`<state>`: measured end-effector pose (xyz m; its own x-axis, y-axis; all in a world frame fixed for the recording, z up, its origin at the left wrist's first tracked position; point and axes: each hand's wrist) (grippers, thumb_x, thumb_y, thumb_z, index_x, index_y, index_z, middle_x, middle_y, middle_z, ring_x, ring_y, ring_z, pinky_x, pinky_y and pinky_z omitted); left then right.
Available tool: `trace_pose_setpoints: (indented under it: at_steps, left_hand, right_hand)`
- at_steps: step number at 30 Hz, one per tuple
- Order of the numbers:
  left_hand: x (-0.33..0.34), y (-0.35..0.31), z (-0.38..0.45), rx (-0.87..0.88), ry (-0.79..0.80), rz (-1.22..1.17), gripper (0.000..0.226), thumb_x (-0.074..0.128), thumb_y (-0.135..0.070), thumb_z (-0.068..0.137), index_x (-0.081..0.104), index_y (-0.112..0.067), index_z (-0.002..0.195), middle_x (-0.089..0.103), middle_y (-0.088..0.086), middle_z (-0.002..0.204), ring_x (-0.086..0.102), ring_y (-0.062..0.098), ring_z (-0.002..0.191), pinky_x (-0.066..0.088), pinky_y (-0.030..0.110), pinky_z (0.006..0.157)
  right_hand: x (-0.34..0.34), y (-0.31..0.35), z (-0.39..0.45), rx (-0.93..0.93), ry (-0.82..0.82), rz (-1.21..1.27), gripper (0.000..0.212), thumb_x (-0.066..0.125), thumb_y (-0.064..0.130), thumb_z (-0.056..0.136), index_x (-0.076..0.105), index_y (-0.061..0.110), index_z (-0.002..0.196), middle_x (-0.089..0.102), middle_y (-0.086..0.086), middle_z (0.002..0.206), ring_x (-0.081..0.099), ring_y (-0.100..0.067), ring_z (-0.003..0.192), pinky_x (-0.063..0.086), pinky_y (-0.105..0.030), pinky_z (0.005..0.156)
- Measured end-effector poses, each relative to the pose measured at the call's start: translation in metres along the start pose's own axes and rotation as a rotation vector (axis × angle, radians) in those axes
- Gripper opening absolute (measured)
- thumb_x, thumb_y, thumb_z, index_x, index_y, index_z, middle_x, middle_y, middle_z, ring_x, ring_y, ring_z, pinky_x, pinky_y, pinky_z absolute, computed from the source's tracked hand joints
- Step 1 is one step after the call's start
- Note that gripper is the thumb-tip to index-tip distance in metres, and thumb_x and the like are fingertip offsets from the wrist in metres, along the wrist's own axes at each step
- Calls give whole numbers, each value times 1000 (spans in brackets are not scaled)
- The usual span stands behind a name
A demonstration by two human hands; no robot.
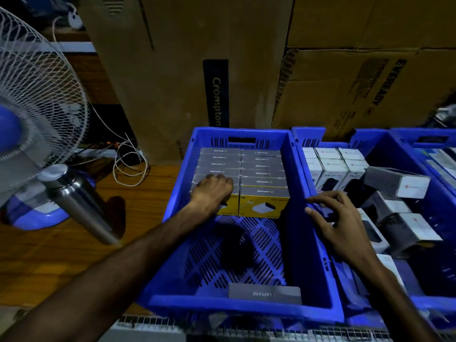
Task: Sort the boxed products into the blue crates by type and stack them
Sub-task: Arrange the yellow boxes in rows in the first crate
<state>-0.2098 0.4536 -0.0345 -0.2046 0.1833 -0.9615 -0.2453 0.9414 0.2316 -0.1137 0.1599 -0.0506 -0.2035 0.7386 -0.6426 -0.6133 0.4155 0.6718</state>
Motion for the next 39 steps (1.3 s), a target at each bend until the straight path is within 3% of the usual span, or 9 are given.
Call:
trace_pose_setpoints:
  at_steps: [10, 15, 20, 22, 25, 30, 33, 36, 39]
  left_hand:
    - [12, -22, -49, 71, -151, -449, 43, 73, -36, 88, 57, -17, 124, 65, 10, 120, 61, 36, 115, 52, 46, 90]
    - [17, -53, -93, 386, 433, -742, 74, 81, -50, 82, 55, -20, 145, 58, -3, 145, 56, 13, 130, 44, 31, 110]
    - [32, -60, -88, 411, 633, -633, 78, 66, -54, 94, 40, -14, 156, 42, 2, 161, 46, 22, 142, 39, 36, 116]
    - [34, -62, -86, 404, 685, -661, 84, 65, -64, 90, 43, -15, 154, 47, 3, 156, 54, 23, 133, 51, 33, 105]
    - [35, -64, -85, 376, 798, -728, 59, 62, -47, 100, 53, -11, 145, 60, 5, 125, 62, 13, 92, 53, 11, 56]
    - [31, -67, -85, 494, 528, -634, 47, 66, -50, 96, 65, -17, 129, 70, 0, 113, 67, 16, 98, 52, 26, 79]
    - [37, -69, -85, 532, 249, -631, 27, 66, -39, 94, 66, -12, 95, 61, 1, 80, 55, 17, 68, 43, 34, 63]
    - [41, -59, -79, 509, 229, -536, 46, 72, -29, 87, 62, -9, 127, 67, 7, 111, 61, 23, 94, 46, 33, 75]
    - [45, -48, -72, 489, 247, -647, 51, 81, -29, 79, 65, -9, 123, 70, 7, 110, 65, 22, 92, 55, 40, 78]
  right_hand:
    - [-7, -1, -2, -39, 52, -9, 19, 72, 27, 94, 74, 20, 111, 57, 2, 114, 58, -9, 105, 57, -40, 79]
    - [-7, -3, -5, -53, 35, -11, 18, 73, 25, 93, 75, 18, 110, 59, 1, 113, 61, -12, 107, 55, -42, 87]
    - [-7, -2, -4, -61, 32, -21, 17, 74, 22, 93, 75, 17, 109, 59, 0, 112, 60, -12, 106, 54, -41, 89]
    - [-7, -2, -4, -63, 37, -27, 17, 74, 22, 93, 75, 17, 109, 60, -1, 112, 60, -14, 106, 51, -38, 92]
    - [-8, -1, -4, -63, 39, -29, 17, 74, 21, 92, 75, 16, 108, 60, -3, 111, 60, -14, 107, 49, -36, 96]
    - [-9, 1, -4, -55, 38, -12, 17, 74, 20, 92, 76, 16, 109, 59, -2, 111, 60, -12, 106, 52, -44, 94]
    - [-9, 2, -4, -53, 43, -7, 17, 74, 22, 93, 75, 17, 109, 59, 0, 112, 59, -10, 106, 53, -46, 92]
    - [-10, 2, -4, -46, 51, -9, 18, 73, 24, 93, 75, 18, 110, 58, 1, 113, 59, -10, 107, 54, -48, 90]
    - [-10, 1, -4, -50, 63, -13, 18, 73, 26, 94, 74, 18, 110, 58, 2, 114, 59, -11, 107, 55, -49, 89]
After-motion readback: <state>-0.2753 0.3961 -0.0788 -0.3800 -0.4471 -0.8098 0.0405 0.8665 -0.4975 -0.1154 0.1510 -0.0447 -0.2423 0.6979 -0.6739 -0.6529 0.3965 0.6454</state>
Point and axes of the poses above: each hand's wrist, its own z-axis towards the middle knuckle, its own x-axis out of the palm, y = z × x
